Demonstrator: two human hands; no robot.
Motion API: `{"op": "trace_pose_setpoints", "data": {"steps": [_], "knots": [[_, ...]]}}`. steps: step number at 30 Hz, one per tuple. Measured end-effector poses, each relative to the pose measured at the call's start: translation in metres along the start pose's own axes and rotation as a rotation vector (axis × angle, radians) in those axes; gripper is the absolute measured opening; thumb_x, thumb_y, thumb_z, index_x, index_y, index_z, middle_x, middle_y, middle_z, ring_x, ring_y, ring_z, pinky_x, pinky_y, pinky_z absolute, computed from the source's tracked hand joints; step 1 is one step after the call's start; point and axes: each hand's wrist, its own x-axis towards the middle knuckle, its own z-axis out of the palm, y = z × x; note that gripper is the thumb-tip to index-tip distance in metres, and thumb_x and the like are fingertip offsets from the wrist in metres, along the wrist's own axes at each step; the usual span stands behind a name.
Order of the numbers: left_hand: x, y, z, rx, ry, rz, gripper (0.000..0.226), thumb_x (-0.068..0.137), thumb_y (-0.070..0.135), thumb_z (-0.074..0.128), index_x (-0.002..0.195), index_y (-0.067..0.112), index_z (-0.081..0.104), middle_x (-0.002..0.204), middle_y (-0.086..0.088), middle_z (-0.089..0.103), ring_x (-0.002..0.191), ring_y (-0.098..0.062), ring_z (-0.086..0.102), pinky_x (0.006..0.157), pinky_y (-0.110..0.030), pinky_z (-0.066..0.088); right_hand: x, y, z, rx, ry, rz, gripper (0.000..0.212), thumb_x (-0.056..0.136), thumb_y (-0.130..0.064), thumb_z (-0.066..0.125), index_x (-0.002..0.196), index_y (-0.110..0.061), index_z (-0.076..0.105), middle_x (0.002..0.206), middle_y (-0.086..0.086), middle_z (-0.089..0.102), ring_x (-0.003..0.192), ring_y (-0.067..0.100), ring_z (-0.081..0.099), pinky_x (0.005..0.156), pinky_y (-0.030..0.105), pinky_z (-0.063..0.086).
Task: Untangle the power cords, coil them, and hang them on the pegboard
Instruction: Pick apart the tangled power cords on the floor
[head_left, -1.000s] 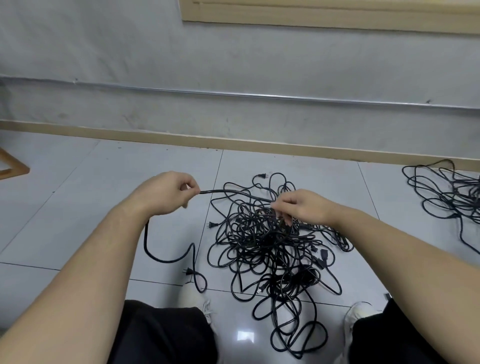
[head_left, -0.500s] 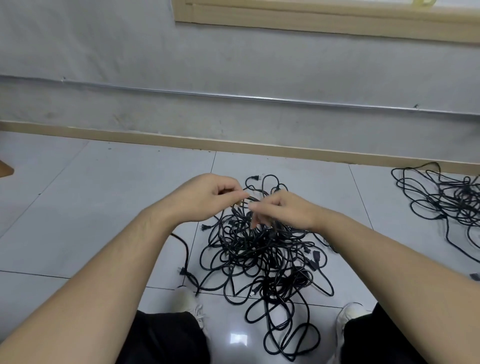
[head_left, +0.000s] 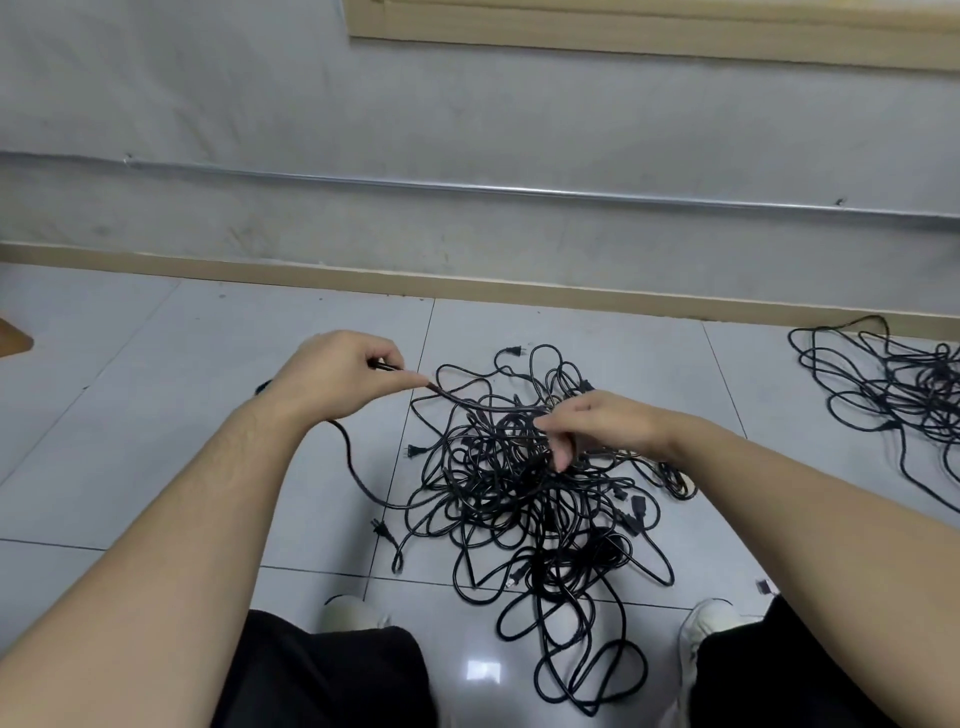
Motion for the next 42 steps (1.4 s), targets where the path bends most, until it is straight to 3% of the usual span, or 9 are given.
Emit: {"op": "trace_pose_setpoints", "data": {"steps": [9,13,17,21,24,27,33,39,42], "knots": [[0.004,-0.037,0.001,-0.035,-0.033,-0.233,0.036,0.085,0.054,0.075,0.078,0.02,0.065,0.072,0.001,0.059,0.069,-0.021,0.052,0.066,-0.032,0.039,-0.007,-0.031,-0.003,-0.36,0.181,-0.157,0.04,0.106,-0.042,0.047,0.082,-0.014,0.061,0.061,-0.007,0.056,0.05,0.001,0.047,0.056,0.015,0.038],[-0.01,-0.017,0.003,-0.219,-0.221,-0.089,0.025,0.089,0.058,0.068,0.1,0.036,0.069,0.08,0.001,0.072,0.067,-0.015,0.055,0.068,-0.03,0.046,-0.012,-0.058,0.001,-0.083,0.381,-0.303,0.032,0.105,-0.036,0.052,0.081,-0.022,0.068,0.055,-0.009,0.042,0.047,0.006,0.034,0.049,0.018,0.03],[-0.022,0.032,0.016,-0.375,-0.363,0.09,0.044,0.085,0.063,0.063,0.125,0.045,0.057,0.082,0.012,0.067,0.063,-0.001,0.05,0.065,-0.02,0.041,-0.012,-0.068,0.013,-0.043,0.286,-0.283,0.031,0.103,-0.041,0.054,0.082,-0.026,0.071,0.048,-0.013,0.041,0.046,0.008,0.034,0.048,0.019,0.031],[-0.022,0.045,0.023,-0.422,-0.252,0.193,0.01,0.1,0.039,0.059,0.1,0.03,0.064,0.055,0.019,0.047,0.052,-0.002,0.037,0.053,-0.019,0.033,-0.014,-0.064,0.016,0.008,0.183,-0.26,0.042,0.1,-0.053,0.051,0.079,-0.022,0.068,0.052,-0.006,0.049,0.048,0.016,0.041,0.052,0.028,0.036],[-0.023,0.043,0.019,-0.492,-0.241,0.187,0.022,0.104,0.025,0.056,0.083,0.021,0.058,0.057,0.017,0.045,0.049,-0.001,0.035,0.05,-0.013,0.031,-0.019,-0.054,0.017,-0.147,0.052,-0.229,0.066,0.088,-0.074,0.051,0.073,-0.01,0.059,0.061,0.002,0.061,0.058,0.018,0.054,0.066,0.033,0.046],[-0.023,0.037,0.011,-0.633,-0.2,0.12,0.027,0.1,0.032,0.063,0.076,0.026,0.054,0.065,0.009,0.043,0.05,-0.006,0.03,0.045,-0.016,0.025,-0.014,-0.037,0.016,-0.321,-0.033,-0.147,0.075,0.078,-0.087,0.05,0.075,-0.013,0.063,0.077,0.007,0.071,0.07,0.015,0.058,0.083,0.038,0.048],[-0.024,0.005,-0.005,-0.613,-0.15,0.018,0.031,0.072,0.047,0.073,0.061,0.026,0.053,0.06,0.01,0.041,0.055,-0.01,0.029,0.049,-0.022,0.02,-0.007,-0.003,0.0,-0.331,0.003,-0.04,0.054,0.092,-0.068,0.055,0.081,-0.016,0.064,0.081,-0.001,0.071,0.071,0.009,0.056,0.074,0.03,0.042],[-0.022,-0.008,-0.006,-0.662,-0.119,-0.004,0.032,0.075,0.05,0.073,0.067,0.021,0.063,0.054,0.002,0.038,0.051,-0.012,0.028,0.051,-0.025,0.023,0.002,-0.008,-0.001,-0.375,0.177,-0.064,0.048,0.101,-0.055,0.05,0.069,-0.02,0.043,0.066,-0.003,0.045,0.062,0.013,0.043,0.065,0.031,0.038],[-0.024,-0.001,-0.009,-0.542,-0.281,0.028,0.018,0.092,0.038,0.073,0.096,0.021,0.072,0.068,-0.009,0.068,0.053,-0.016,0.045,0.058,-0.028,0.039,0.001,-0.031,0.002,-0.412,0.233,-0.11,0.046,0.103,-0.048,0.051,0.069,-0.017,0.045,0.062,-0.004,0.045,0.057,0.011,0.041,0.06,0.029,0.035]]}}
